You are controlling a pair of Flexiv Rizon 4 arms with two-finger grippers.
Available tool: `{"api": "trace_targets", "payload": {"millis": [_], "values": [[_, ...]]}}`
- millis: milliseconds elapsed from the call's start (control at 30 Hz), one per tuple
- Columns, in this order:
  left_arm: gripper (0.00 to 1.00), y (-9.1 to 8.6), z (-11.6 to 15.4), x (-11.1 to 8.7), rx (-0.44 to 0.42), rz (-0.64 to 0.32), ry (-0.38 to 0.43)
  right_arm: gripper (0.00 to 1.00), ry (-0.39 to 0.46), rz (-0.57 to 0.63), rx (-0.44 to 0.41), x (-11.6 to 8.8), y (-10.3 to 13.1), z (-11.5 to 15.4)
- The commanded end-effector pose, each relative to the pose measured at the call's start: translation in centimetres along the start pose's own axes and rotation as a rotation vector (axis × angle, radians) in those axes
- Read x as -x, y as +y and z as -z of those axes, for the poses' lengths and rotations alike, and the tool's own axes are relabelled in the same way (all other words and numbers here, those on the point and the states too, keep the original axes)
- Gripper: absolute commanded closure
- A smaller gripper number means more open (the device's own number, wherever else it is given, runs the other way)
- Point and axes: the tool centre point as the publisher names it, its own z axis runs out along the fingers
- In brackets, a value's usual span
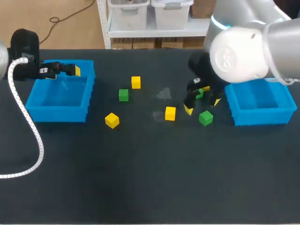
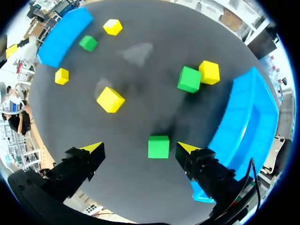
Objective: Put the green cubes in the right bin and the yellow cubes in the left bin.
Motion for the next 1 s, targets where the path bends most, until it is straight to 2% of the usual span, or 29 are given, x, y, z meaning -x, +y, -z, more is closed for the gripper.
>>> {"api": "trace_targets", "payload": {"millis": [33,433,1000], "values": [[0.00,0.2,0.0,-0.1,-0.012,-0.002,-0.007,0.00,0.016,-0.001,-0.037,-0.7,-0.1,-0.2],[0.00,0.2,0.0,-0.1,-0.012,-0.002,-0.007,0.00,0.063,0.021,-0.084,-2.1,-1.1,-1.9],[0.00,0.2,0.0,-0.1,-0.012,-0.002,-0.007,0.00,0.118,0.028,-0.139,-0.3,-2.4,-4.7]]}}
